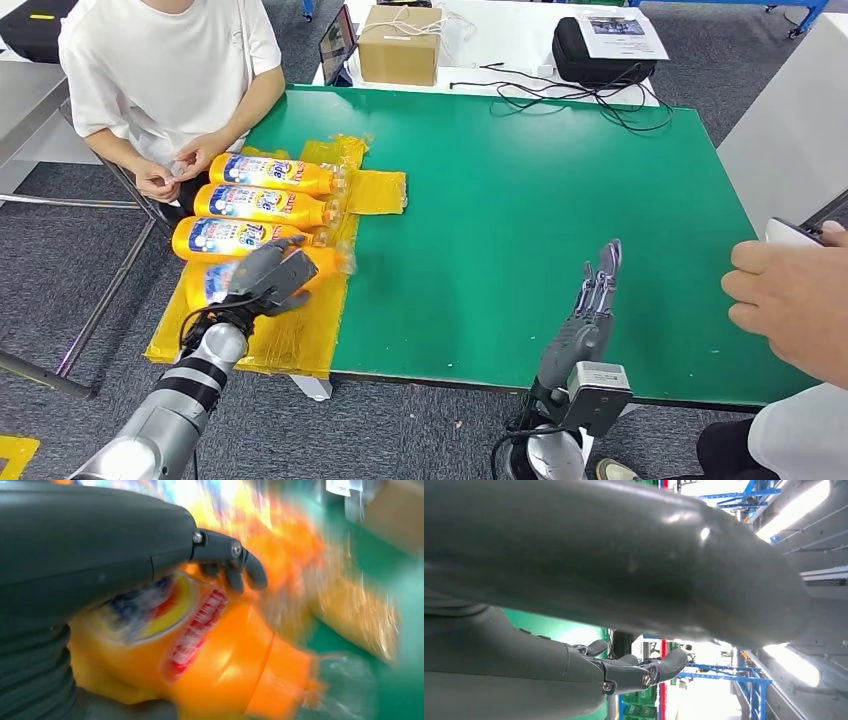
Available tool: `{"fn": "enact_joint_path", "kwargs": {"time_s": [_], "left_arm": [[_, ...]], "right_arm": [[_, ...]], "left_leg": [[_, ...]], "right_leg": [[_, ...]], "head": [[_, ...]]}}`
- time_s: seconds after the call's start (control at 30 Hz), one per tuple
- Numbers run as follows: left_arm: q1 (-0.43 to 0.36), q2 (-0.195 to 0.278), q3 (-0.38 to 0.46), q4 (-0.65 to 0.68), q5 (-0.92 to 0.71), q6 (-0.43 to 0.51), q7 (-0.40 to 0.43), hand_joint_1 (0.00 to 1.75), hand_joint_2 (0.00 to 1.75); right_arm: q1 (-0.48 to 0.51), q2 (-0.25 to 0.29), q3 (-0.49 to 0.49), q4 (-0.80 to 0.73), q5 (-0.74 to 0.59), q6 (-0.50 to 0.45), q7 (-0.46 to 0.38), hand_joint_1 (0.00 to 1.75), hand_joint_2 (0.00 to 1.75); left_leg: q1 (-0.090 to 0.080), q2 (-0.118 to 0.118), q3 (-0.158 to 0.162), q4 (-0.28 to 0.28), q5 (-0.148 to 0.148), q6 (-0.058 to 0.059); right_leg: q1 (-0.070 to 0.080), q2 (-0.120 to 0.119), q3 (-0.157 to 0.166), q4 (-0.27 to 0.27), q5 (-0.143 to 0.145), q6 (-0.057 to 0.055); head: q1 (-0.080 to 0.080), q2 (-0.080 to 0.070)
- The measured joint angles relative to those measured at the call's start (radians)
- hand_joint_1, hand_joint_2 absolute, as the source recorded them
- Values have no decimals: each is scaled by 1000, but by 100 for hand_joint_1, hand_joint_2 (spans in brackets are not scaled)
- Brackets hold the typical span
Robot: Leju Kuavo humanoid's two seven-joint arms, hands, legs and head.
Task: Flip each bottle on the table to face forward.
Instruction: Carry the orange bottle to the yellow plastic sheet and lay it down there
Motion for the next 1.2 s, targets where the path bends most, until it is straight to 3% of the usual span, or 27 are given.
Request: {"fn": "enact_joint_path", "kwargs": {"time_s": [0.1,0.33,0.6,0.73,0.83,0.93,1.07,1.2], "left_arm": [[5,2,-1,0,40,-91,-15,0,175],[-13,28,-13,5,44,-165,-16,0,175],[-21,58,-43,7,26,-181,-18,0,175],[-13,61,-55,0,46,-136,-37,0,175],[33,46,-43,-66,184,-110,-90,0,175],[110,-4,-7,-213,468,-148,-133,0,175],[192,-73,18,-409,843,-175,-119,0,175],[235,-107,28,-526,969,-177,-122,0,175]], "right_arm": [[0,3,-4,0,-12,12,0,0,0],[-1,6,-9,6,-16,18,0,0,0],[-1,7,-17,15,-16,18,0,0,0],[-1,10,-20,17,-16,17,0,0,0],[2,10,-20,17,-11,8,0,0,0],[10,10,-19,6,3,-54,0,0,0],[20,30,-23,-29,45,-152,0,0,0],[24,46,-29,-34,65,-160,0,0,0]], "left_leg": [[0,0,0,0,0,0],[0,0,1,0,0,0],[0,0,1,0,0,0],[0,0,1,0,0,0],[0,1,1,0,0,0],[0,0,-1,0,0,0],[-1,0,-2,0,-1,0],[-1,0,-2,0,-1,0]], "right_leg": [[0,0,0,0,0,0],[0,0,1,0,0,0],[0,0,1,0,0,0],[0,0,1,0,0,0],[0,1,0,0,0,0],[0,0,-2,0,0,0],[-1,0,-3,0,0,0],[0,0,-3,0,0,0]], "head": [[0,0],[0,0],[0,0],[0,0],[0,0],[0,0],[0,0],[0,0]]}}
